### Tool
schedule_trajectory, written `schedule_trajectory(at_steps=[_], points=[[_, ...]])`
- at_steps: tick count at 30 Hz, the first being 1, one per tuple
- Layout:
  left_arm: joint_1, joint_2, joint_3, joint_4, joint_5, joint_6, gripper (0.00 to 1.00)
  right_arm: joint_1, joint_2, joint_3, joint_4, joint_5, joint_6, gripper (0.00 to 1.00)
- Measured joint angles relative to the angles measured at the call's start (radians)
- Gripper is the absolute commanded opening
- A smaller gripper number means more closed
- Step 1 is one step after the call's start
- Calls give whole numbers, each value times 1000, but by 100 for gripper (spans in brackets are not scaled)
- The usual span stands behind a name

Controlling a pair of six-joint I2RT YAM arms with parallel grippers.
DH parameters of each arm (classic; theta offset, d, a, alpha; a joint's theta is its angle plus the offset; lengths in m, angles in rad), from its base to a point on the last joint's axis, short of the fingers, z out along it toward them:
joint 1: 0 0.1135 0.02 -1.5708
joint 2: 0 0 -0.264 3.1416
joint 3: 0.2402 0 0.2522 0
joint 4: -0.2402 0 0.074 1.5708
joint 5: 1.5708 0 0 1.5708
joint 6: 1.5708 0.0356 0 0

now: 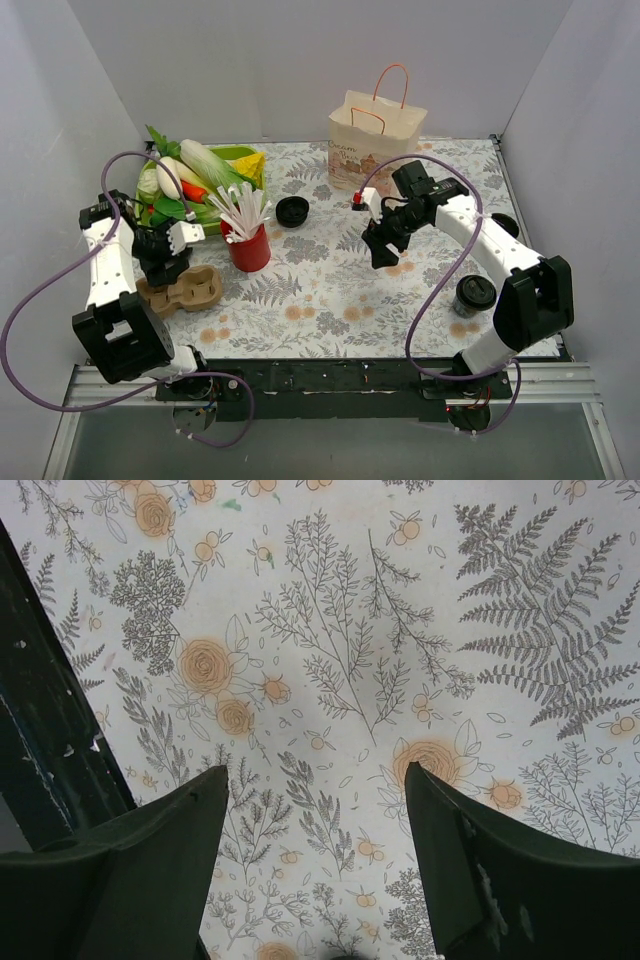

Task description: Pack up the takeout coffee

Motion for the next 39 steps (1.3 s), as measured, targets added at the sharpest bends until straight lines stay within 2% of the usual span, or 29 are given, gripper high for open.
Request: schedule_trajectory(at_steps=[13,22,39], points=[[0,-58,-123,0,-18,198,65,-2,-33,-44,1,-4,-9,77],[3,-25,-126,13,-68,242,64,-5,-6,-42,0,-5,-13,77],[3,-27,-224,126,-88,248,61,-5,5,-35,0,-4,-15,77]])
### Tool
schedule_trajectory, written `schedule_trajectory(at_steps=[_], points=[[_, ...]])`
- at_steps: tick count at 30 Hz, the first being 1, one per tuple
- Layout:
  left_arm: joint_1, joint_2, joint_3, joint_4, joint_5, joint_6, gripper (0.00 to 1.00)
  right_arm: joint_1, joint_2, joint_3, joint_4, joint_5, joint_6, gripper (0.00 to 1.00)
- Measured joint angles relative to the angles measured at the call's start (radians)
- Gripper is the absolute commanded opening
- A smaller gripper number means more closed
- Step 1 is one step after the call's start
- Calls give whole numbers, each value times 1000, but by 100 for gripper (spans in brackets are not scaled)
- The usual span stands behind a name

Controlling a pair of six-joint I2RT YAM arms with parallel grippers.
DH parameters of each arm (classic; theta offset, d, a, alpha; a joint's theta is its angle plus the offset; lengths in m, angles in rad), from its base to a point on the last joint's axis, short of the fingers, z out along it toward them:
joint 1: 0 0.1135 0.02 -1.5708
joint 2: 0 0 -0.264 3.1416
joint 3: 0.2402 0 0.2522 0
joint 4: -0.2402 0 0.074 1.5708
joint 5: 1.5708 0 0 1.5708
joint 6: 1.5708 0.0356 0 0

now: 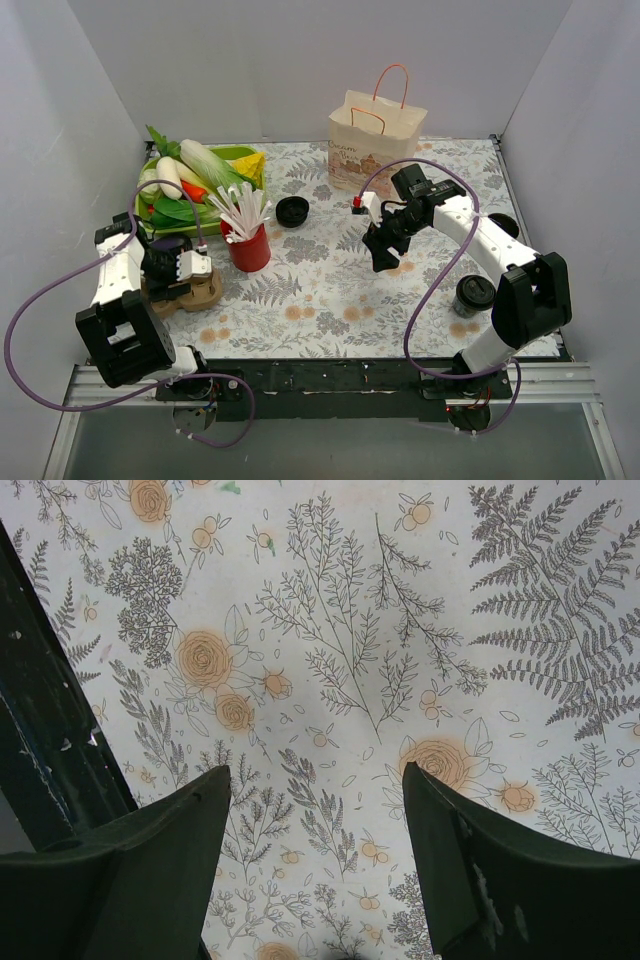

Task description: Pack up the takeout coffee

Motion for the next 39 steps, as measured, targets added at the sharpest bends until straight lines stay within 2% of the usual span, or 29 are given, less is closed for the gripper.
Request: schedule_trajectory(at_steps=[11,13,26,28,29,31,34,39], points=[[1,0,-8,24,-18,-3,49,0,2,0,0,0,0,76],[3,0,-8,19,-18,-2,44,0,2,0,0,1,0,76],[13,-4,64,-92,-19,-38,24,0,22,0,0,7,0,76],[13,-8,65,-100,-19,-52,29,0,24,0,0,8,0,76],[13,-10,66,-104,-19,-60,45,0,27,1,0,7,0,76],[13,-14,66,-106,-19,-69,54,0,36,6,0,7,0,76],[13,-42,51,-91,-12,-74,57,0,53,23,0,3,1,76],[13,-80,5,-42,-8,-71,55,0,64,52,0,3,0,76]])
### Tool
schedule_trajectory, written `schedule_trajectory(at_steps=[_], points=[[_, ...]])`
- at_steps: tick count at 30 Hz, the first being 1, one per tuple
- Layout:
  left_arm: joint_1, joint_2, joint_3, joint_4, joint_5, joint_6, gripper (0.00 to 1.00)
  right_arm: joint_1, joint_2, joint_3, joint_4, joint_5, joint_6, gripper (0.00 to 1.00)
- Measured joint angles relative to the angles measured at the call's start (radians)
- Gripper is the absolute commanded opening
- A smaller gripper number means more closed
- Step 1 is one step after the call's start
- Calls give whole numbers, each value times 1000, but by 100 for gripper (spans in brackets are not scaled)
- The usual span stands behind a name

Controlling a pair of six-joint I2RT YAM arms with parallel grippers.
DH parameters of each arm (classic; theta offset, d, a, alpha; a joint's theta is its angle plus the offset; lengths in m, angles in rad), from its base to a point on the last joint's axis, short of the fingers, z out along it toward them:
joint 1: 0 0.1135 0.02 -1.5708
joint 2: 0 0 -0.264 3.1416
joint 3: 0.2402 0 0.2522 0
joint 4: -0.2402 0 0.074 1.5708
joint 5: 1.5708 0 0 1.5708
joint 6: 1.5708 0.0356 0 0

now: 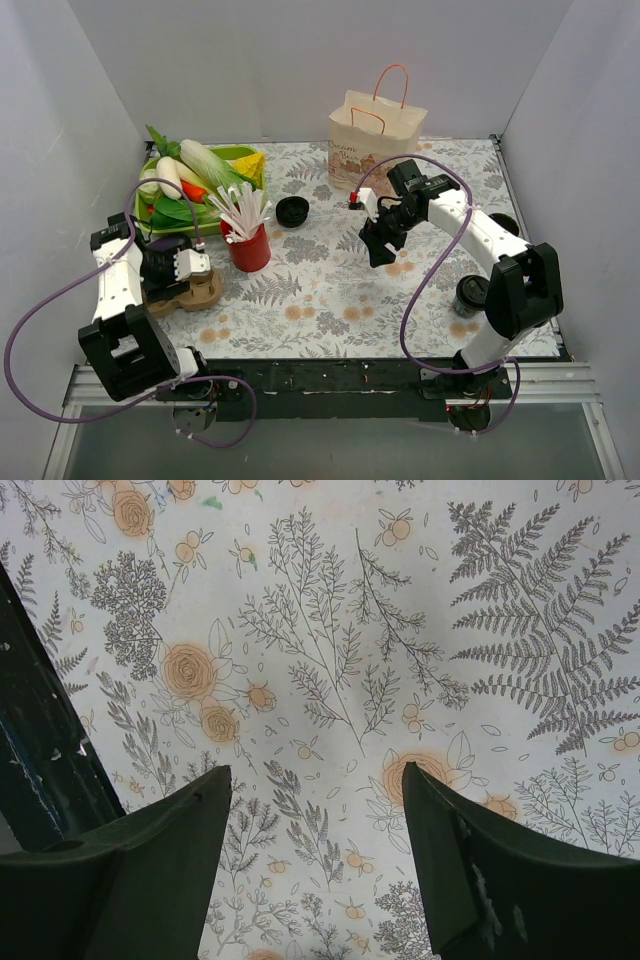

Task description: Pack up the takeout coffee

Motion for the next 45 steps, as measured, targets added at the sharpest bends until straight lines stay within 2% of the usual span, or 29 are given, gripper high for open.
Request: schedule_trajectory(at_steps=[9,23,28,35,45], points=[[3,68,-5,76,0,5,52,0,0,2,0,2,0,76],[4,77,-30,42,-5,62,45,0,5,2,-1,9,0,76],[4,59,-49,49,-8,72,32,0,34,12,-2,9,0,76],[14,61,-15,17,-29,48,19,0,49,25,-8,9,0,76],[34,67,133,-63,-64,6,15,0,76,70,-8,-11,1,75]])
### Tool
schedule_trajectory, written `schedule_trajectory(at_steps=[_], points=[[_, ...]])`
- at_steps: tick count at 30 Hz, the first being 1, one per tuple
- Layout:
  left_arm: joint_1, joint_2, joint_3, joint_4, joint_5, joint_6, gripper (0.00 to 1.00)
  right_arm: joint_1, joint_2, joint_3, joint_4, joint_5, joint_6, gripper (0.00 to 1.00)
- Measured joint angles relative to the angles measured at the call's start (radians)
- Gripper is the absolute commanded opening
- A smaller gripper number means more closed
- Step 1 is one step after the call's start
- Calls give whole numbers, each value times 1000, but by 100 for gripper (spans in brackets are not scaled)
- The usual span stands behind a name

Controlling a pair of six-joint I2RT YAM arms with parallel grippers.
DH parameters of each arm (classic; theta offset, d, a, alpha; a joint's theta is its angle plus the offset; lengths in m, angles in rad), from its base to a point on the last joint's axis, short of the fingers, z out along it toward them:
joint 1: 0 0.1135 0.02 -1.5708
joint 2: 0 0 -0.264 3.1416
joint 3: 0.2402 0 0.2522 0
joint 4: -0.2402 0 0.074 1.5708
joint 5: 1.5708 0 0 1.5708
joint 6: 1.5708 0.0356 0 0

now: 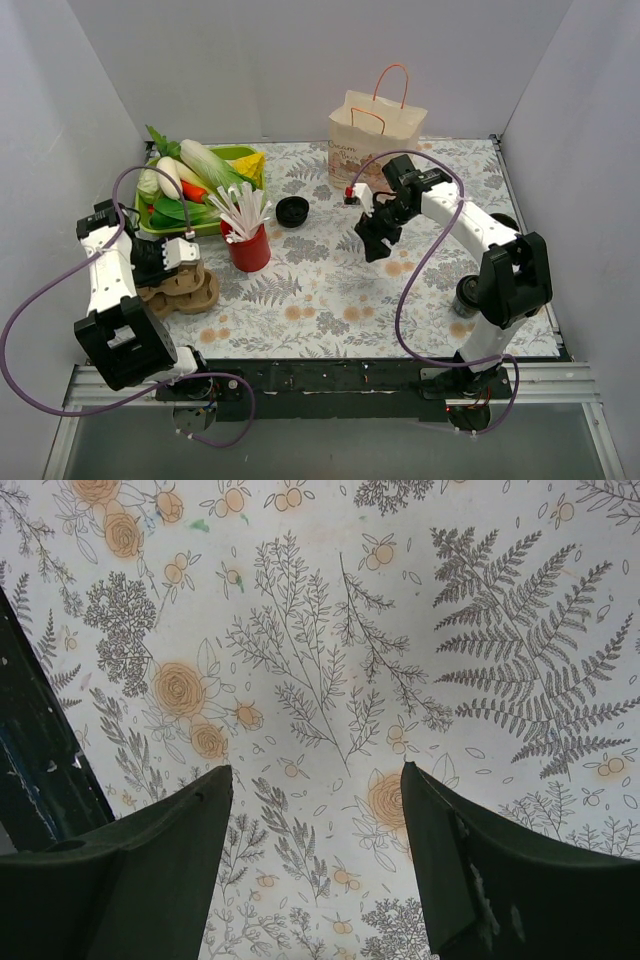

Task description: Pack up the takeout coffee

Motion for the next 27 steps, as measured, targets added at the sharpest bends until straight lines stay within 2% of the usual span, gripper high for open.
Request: schedule_trajectory(at_steps=[3,6,9,11,13,18,22,25,27], points=[[1,0,45,-6,2,-32,11,0,9,21,-1,-8,2,74],[3,0,86,-6,18,-78,0,0,9,71,-18,-31,2,73],[3,0,107,-7,49,-145,0,-1,8,174,-14,-69,25,68],[3,0,115,-6,76,-206,0,-6,-6,243,40,-83,80,61],[3,0,121,-8,105,-282,0,-21,-24,314,111,-81,157,58],[3,0,154,10,233,-530,0,-110,-7,524,305,-11,298,60],[3,-4,204,44,365,-740,0,-166,145,784,359,27,297,67],[3,-11,245,61,441,-863,0,-179,220,823,364,19,262,71],[3,-17,277,76,484,-946,0,-179,256,792,344,-2,227,72]])
